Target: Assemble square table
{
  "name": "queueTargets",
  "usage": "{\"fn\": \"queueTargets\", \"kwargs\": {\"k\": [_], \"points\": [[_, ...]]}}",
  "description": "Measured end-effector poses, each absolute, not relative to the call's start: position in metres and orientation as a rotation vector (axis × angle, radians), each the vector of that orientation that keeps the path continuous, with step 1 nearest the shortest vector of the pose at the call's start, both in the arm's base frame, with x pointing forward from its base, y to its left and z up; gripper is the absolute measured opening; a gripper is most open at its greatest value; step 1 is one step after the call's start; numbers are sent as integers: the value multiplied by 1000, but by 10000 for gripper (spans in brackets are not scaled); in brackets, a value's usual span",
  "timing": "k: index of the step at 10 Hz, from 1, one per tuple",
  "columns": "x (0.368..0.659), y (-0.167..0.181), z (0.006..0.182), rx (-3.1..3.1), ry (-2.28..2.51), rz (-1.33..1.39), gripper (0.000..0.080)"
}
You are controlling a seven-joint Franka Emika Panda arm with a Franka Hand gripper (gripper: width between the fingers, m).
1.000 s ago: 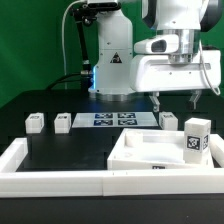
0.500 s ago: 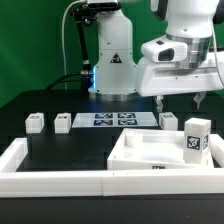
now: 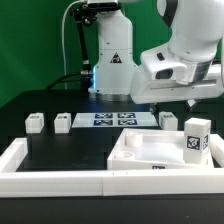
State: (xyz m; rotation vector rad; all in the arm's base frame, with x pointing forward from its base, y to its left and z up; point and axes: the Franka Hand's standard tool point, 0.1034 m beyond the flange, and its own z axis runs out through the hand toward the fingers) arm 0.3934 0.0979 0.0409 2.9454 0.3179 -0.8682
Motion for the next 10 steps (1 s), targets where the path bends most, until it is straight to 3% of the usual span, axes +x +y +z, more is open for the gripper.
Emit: {"fn": "queueTargets", "kwargs": {"k": [5, 10], "points": [[391, 88, 39, 2780, 239, -1252, 648], [386, 83, 27, 2741, 216, -1217, 648]]}}
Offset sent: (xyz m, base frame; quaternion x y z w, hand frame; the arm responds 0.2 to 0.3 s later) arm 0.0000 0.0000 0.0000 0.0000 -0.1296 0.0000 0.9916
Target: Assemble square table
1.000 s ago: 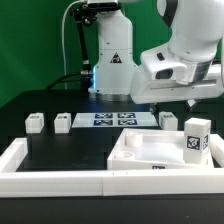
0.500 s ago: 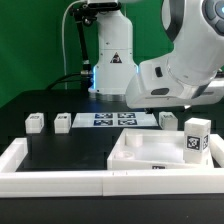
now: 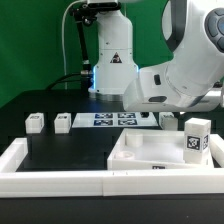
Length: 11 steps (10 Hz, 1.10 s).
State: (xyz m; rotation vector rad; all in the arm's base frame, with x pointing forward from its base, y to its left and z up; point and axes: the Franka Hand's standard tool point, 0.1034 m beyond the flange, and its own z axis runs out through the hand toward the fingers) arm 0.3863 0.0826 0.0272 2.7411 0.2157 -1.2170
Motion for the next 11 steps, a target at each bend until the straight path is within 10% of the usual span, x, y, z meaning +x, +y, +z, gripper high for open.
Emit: {"fn": "queueTargets", "kwargs": {"k": [11], "points": [[396, 74, 37, 2783, 211, -1206, 648]]}}
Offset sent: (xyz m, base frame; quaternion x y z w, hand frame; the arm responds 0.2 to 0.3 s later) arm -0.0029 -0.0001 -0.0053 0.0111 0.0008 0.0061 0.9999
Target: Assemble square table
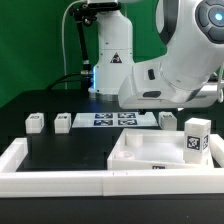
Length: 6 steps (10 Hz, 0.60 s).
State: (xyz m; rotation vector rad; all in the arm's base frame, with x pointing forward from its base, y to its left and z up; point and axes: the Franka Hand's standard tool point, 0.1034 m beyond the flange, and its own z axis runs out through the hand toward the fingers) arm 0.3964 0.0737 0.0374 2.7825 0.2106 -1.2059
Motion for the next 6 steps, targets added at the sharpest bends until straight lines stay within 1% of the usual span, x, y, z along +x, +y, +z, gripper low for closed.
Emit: {"fn": "queueTargets", "kwargs": {"k": [4, 6], "points": [[393, 73, 35, 2779, 185, -1204, 648], [389, 79, 37, 2754, 24, -1213, 648]]}}
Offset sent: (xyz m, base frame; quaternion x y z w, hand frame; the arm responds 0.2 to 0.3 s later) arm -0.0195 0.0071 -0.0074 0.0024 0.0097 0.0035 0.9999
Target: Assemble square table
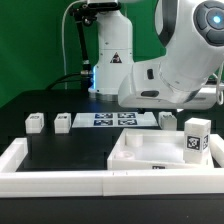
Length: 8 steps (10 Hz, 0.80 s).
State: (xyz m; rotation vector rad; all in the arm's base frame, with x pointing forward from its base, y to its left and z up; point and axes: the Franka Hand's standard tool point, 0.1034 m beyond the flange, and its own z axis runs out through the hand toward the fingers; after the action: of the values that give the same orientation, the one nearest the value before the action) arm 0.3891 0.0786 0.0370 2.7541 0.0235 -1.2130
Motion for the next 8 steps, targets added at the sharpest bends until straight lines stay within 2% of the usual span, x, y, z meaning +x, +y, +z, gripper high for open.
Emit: {"fn": "queueTargets", "kwargs": {"k": [8], "points": [[380, 90, 30, 2700, -53, -1191, 648]]}}
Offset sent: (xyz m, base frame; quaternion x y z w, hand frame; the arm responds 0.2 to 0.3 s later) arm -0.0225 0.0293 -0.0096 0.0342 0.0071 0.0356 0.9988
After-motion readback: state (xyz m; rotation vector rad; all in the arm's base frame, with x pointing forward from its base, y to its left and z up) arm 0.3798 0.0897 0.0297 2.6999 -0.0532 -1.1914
